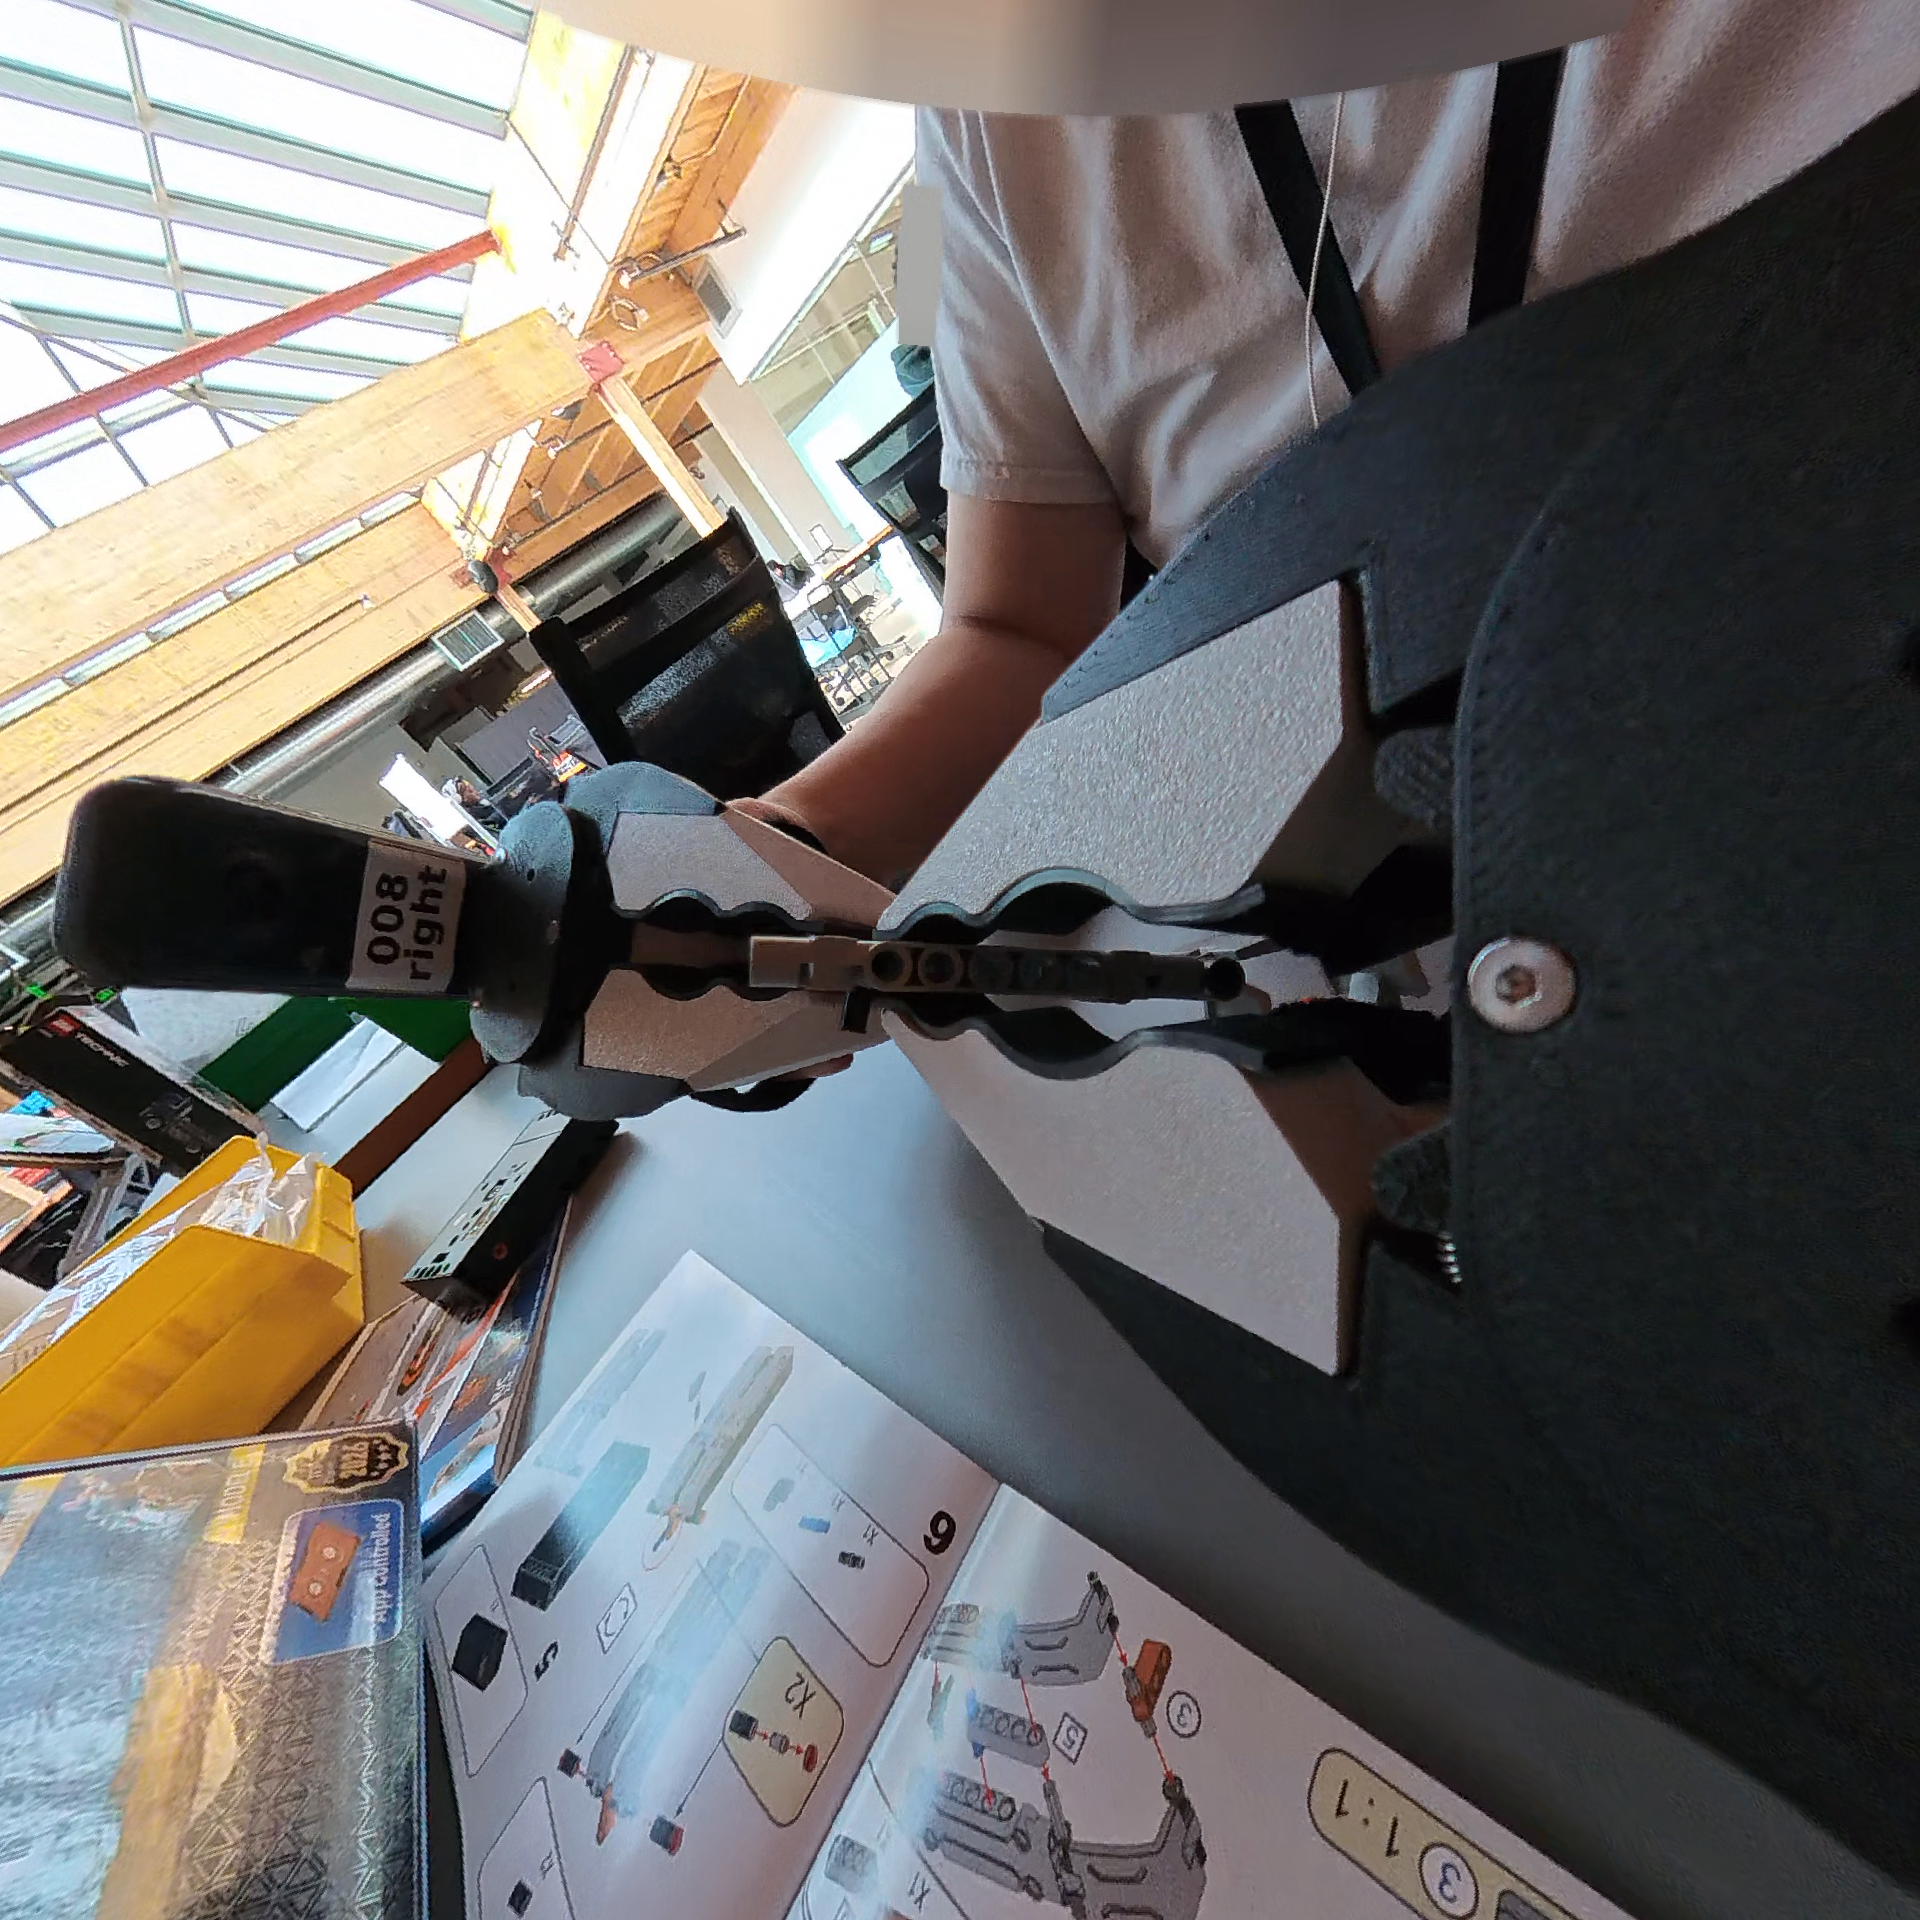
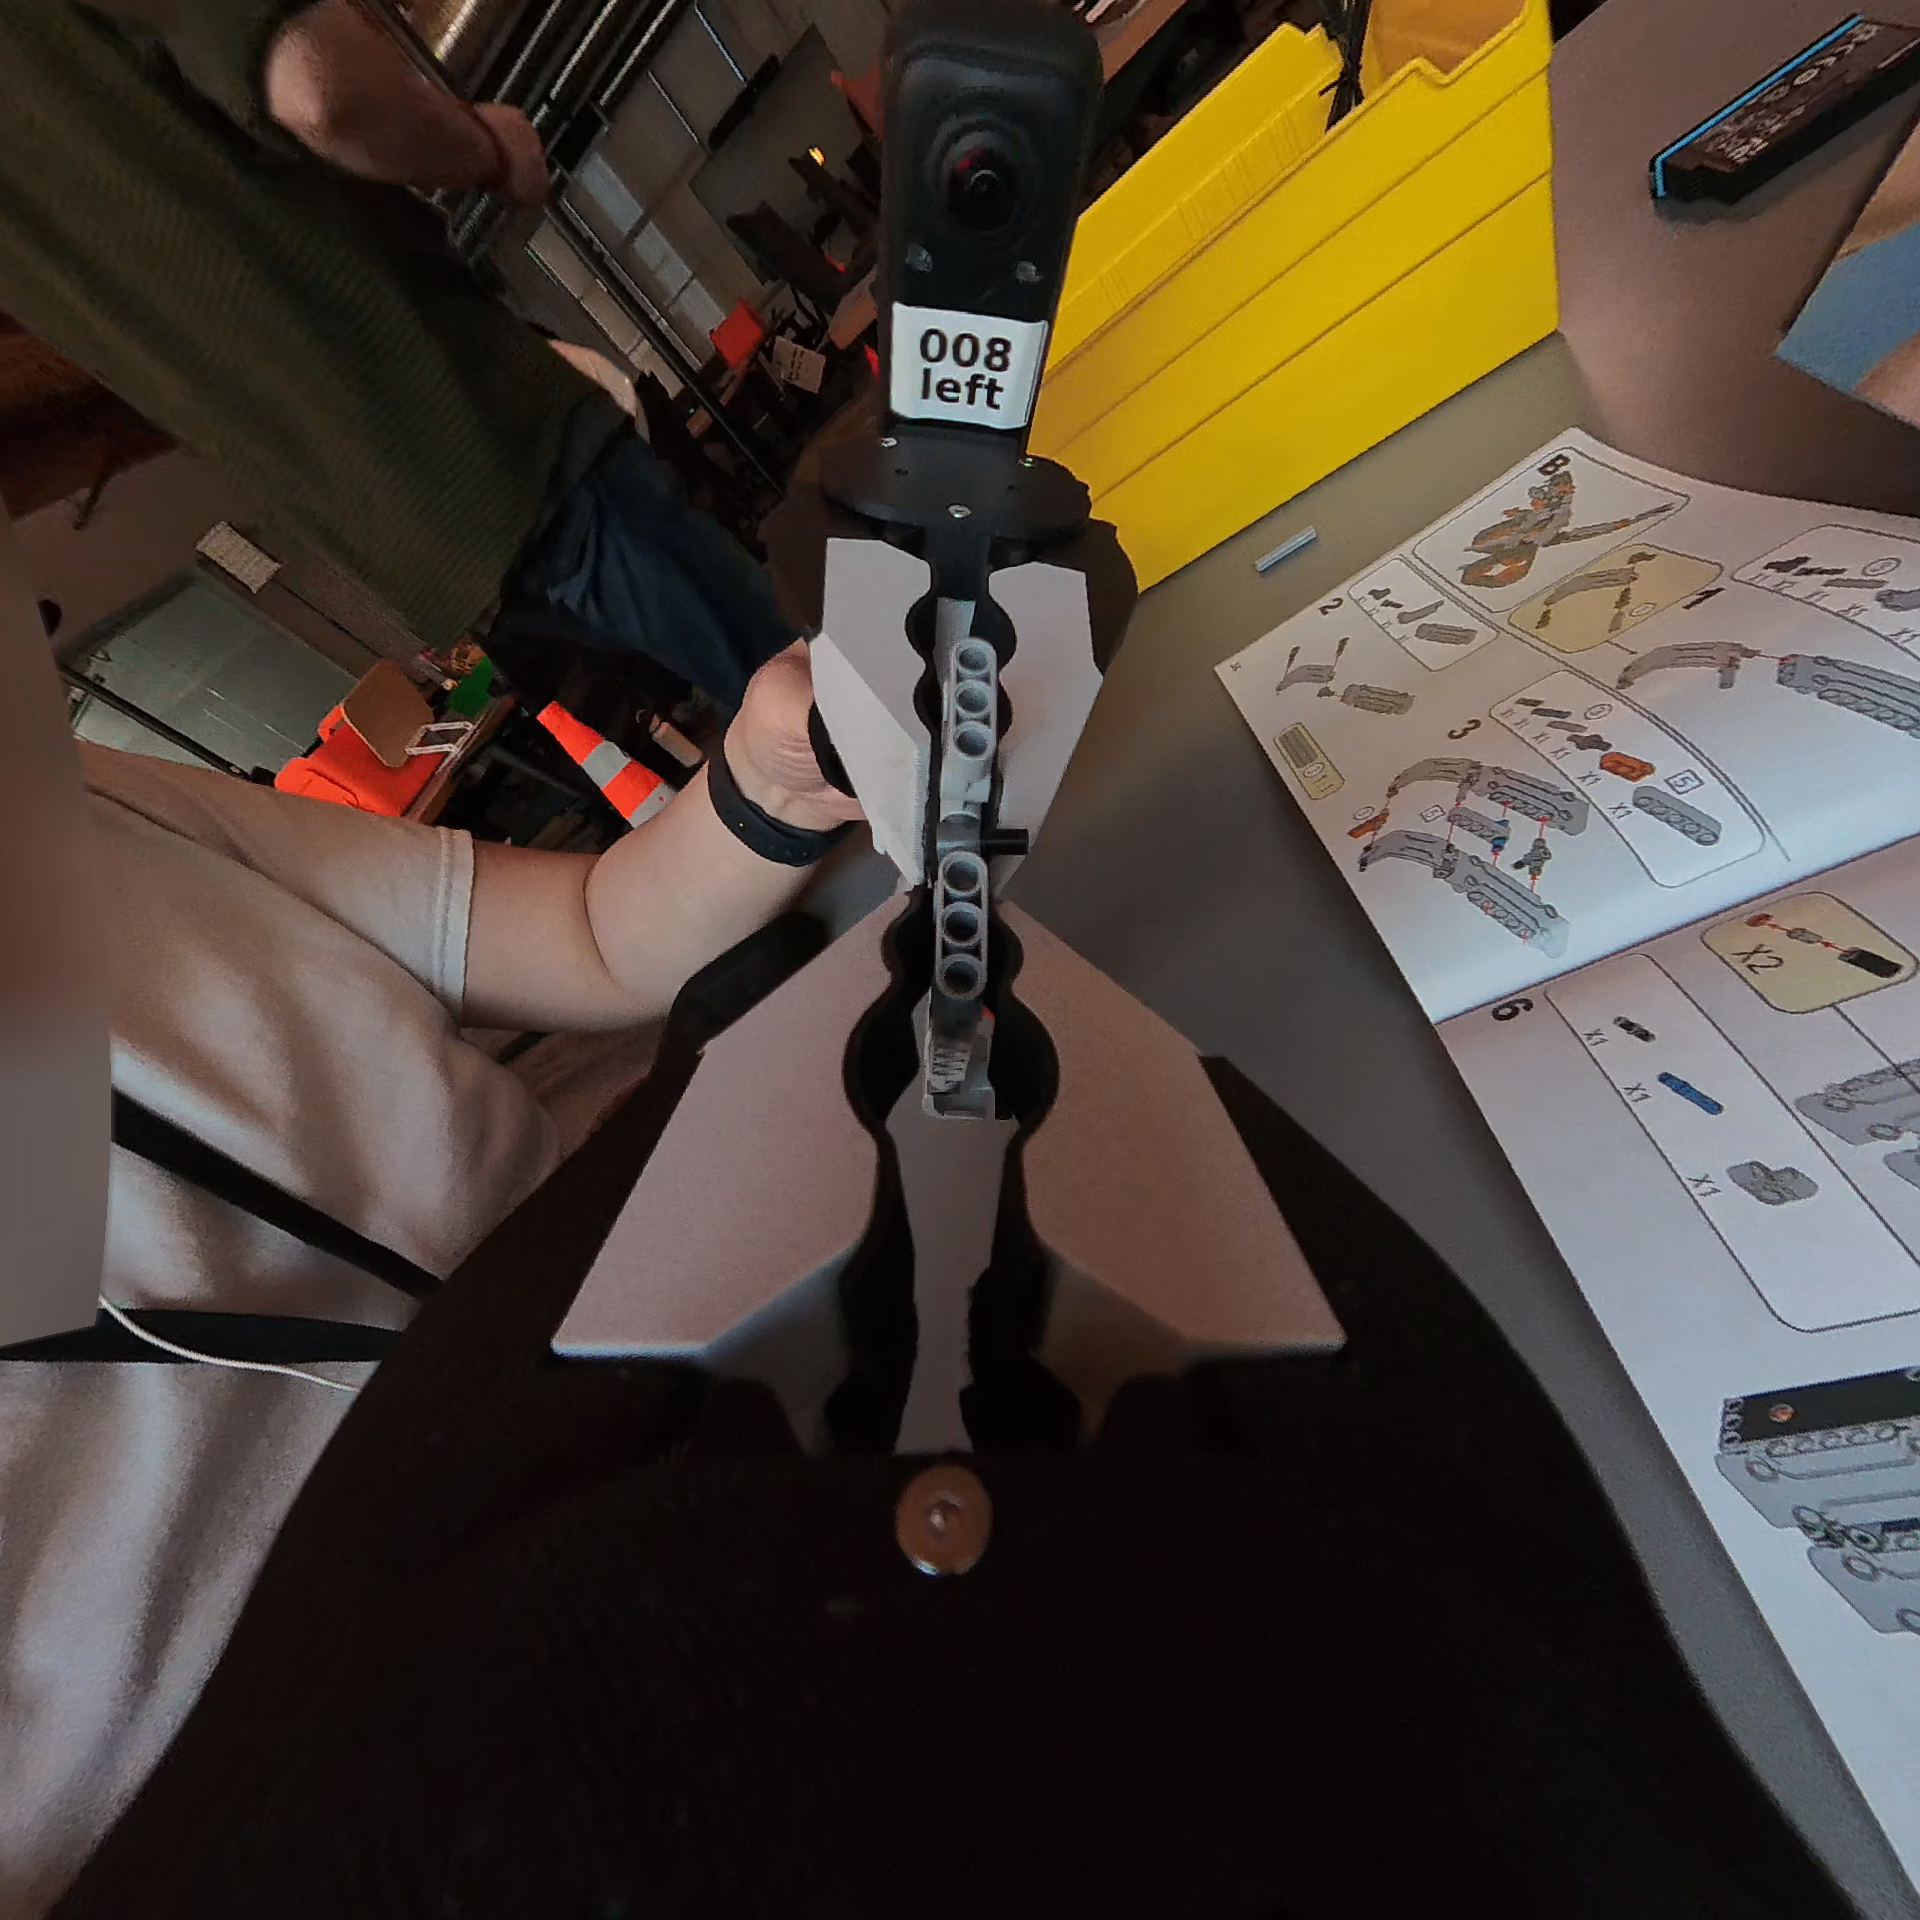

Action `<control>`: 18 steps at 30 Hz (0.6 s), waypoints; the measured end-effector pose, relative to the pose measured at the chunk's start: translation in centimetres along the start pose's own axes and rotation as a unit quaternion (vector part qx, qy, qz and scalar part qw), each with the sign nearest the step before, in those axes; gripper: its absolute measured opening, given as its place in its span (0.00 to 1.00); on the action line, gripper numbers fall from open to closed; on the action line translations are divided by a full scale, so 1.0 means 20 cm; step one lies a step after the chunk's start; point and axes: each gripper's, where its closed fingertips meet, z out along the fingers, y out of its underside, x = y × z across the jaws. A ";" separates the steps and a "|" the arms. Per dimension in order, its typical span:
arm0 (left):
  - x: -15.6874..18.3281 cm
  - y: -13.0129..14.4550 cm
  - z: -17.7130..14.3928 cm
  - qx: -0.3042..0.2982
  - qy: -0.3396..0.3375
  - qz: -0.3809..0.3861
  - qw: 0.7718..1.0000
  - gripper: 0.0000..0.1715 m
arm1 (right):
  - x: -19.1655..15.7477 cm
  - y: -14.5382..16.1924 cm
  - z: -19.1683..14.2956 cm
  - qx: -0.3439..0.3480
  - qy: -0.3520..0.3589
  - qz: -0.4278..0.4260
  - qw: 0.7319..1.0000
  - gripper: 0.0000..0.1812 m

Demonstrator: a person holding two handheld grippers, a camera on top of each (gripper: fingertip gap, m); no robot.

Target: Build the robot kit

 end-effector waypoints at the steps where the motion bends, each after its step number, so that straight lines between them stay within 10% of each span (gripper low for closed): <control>1: 0.00 0.00 0.00 -0.003 -0.002 0.001 1.000 0.03 | 0.00 0.01 0.00 -0.004 0.003 -0.001 1.000 0.02; 18: 0.02 -0.06 -0.04 0.035 0.018 -0.018 0.999 0.03 | -0.01 -0.07 0.02 0.052 -0.042 0.052 0.996 0.03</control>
